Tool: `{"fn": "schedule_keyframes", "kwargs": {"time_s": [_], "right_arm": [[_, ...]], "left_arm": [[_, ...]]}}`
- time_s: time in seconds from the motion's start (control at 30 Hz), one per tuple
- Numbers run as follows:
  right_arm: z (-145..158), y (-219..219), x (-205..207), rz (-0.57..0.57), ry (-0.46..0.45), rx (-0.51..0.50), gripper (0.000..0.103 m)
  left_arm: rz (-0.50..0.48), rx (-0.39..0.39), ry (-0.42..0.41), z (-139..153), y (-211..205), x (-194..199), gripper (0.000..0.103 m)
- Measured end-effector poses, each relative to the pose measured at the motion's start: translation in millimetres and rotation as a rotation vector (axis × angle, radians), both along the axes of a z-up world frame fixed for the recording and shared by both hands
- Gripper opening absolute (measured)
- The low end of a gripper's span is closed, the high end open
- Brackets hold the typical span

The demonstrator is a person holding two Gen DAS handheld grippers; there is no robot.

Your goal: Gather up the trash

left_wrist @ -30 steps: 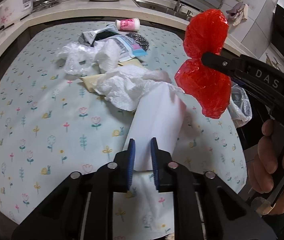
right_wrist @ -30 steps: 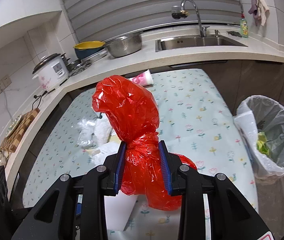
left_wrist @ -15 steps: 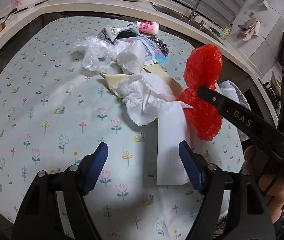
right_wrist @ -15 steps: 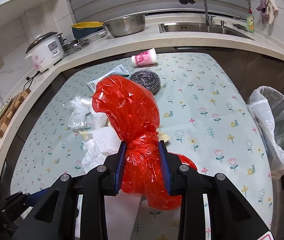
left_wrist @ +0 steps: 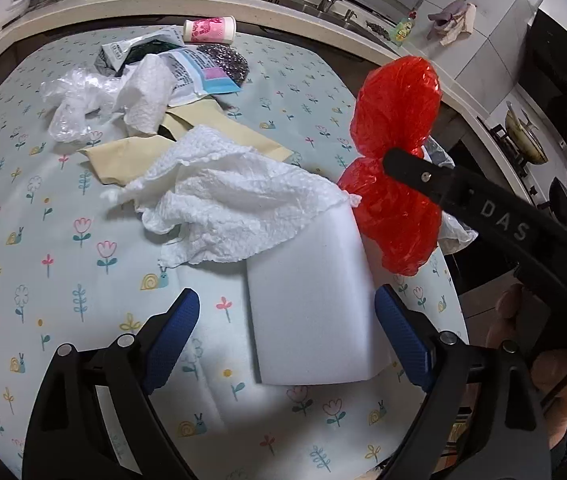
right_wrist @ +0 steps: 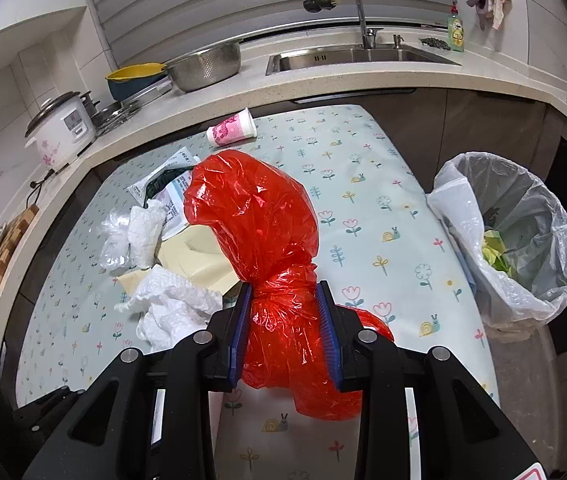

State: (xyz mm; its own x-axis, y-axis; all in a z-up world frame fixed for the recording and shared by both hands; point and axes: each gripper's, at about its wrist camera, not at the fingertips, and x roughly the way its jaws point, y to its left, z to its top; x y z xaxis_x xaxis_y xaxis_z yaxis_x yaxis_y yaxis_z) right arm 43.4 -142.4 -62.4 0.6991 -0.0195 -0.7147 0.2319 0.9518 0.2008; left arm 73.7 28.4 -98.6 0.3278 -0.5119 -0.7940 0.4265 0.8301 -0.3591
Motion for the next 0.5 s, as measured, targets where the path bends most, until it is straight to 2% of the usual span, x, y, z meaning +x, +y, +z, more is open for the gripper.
{"fn": "schedule_keyframes", "kwargs": {"time_s": [0.23, 0.27, 0.3, 0.5], "right_arm": [[6, -15, -13, -0.018, -0.016, 0.012, 0.030], [7, -16, -15, -0.017, -0.018, 0.020, 0.030], [8, -17, -16, -0.013, -0.021, 0.031, 0.030], [18, -4, -15, 0.051, -0.048, 0.083, 0.030]], "left_arm": [[-0.027, 0.018, 0.090, -26, -29, 2, 0.083], [-0.034, 0.027, 0.077, -26, -30, 0, 0.078], [-0.059, 0.025, 0.071, -25, -32, -3, 0.067], [-0.065, 0.074, 0.022, -13, -15, -13, 0.066]]}}
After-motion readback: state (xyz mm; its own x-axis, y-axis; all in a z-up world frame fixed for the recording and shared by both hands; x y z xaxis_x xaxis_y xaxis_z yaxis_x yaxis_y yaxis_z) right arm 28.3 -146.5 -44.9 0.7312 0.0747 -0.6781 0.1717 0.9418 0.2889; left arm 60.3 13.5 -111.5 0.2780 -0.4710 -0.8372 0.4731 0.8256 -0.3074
